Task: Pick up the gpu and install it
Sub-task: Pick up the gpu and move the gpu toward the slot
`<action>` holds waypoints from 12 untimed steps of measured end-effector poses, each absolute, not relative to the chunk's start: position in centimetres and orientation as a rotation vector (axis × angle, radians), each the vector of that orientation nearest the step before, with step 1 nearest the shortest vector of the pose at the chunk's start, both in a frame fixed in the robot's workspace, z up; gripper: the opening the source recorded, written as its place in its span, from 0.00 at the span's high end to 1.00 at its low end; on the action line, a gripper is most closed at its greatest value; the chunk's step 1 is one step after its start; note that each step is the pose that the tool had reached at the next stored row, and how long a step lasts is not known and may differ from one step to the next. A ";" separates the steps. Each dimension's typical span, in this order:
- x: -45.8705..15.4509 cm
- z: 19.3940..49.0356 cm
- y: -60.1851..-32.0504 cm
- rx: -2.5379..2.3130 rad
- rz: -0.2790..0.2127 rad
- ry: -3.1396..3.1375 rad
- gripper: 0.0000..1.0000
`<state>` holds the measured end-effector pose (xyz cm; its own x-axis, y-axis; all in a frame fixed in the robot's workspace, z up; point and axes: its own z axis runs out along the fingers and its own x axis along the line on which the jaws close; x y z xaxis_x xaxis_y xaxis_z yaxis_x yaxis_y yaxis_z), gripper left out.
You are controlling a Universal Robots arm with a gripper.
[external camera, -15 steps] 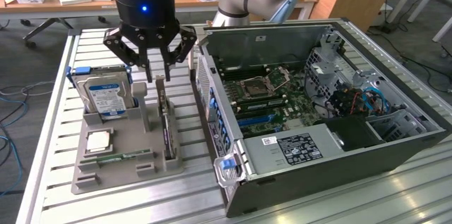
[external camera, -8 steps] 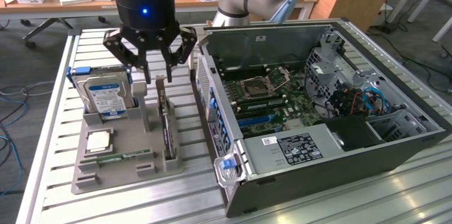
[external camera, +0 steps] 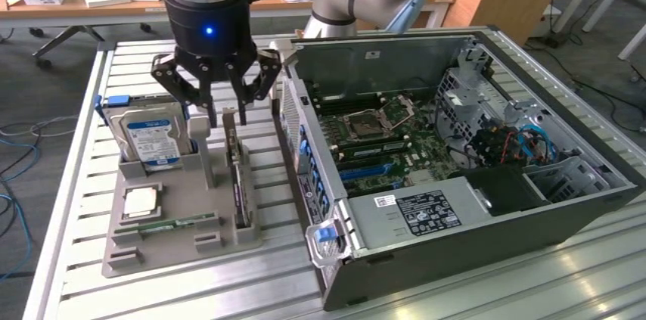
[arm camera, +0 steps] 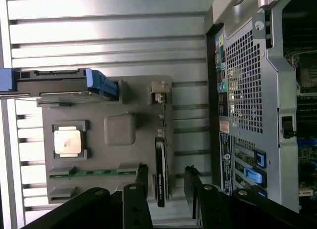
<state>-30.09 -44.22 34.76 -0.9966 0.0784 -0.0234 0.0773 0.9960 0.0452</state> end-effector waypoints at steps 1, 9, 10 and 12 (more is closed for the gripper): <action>-30.1 34.6 -44.2 0.121 0.069 3.113 0.57; -30.1 33.2 -44.2 0.121 0.069 3.113 0.57; -30.1 33.0 -44.2 0.122 0.069 3.113 0.57; -30.1 33.0 -44.4 0.122 0.069 3.113 0.57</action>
